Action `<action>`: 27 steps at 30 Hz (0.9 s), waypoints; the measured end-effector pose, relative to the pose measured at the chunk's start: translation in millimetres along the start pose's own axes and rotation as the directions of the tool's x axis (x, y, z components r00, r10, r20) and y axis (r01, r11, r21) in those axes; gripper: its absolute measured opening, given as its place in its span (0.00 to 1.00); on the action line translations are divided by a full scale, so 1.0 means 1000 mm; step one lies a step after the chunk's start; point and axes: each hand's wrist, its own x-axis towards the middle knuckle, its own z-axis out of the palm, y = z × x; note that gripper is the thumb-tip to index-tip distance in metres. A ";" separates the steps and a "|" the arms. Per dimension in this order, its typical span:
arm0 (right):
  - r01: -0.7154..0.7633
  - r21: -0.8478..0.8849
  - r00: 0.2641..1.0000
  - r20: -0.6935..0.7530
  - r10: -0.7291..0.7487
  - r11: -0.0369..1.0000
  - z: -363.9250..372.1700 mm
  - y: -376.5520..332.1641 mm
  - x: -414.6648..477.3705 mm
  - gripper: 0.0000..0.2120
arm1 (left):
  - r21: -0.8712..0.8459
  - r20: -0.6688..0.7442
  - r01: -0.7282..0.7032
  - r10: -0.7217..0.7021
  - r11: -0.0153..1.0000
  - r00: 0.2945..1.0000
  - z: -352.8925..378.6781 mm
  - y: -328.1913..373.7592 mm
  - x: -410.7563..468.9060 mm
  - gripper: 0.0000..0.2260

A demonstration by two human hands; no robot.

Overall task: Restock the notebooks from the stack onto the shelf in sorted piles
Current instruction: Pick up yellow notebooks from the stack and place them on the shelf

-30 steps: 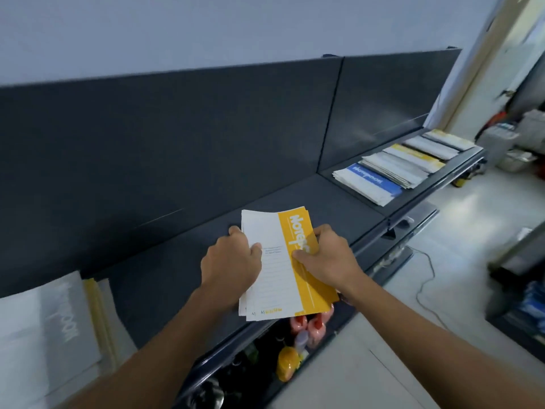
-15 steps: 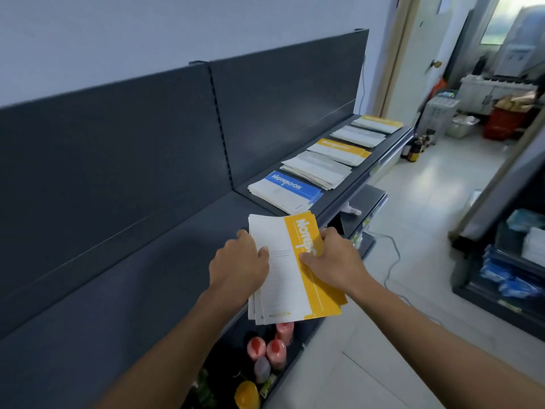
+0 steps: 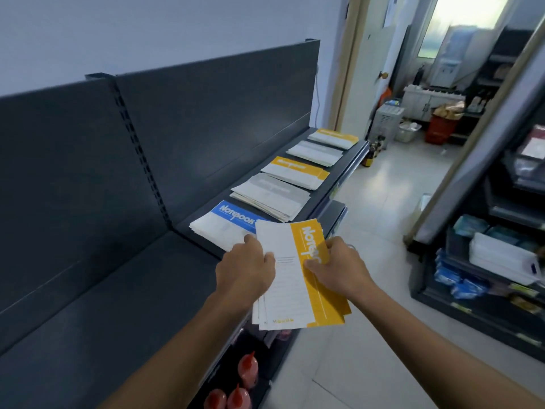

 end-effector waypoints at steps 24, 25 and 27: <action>-0.082 0.087 0.997 0.009 0.082 0.993 -0.134 0.101 0.229 0.21 | 0.018 0.010 -0.086 0.086 0.996 0.996 0.093 0.206 0.209 0.16; -0.073 0.084 0.997 0.015 0.072 0.994 -0.142 0.110 0.242 0.21 | 0.015 0.008 -0.071 0.070 0.997 0.997 0.098 0.219 0.216 0.16; -0.058 0.093 0.998 0.030 0.056 0.994 -0.156 0.125 0.266 0.22 | 0.017 -0.008 -0.047 0.047 0.999 0.999 0.107 0.242 0.231 0.16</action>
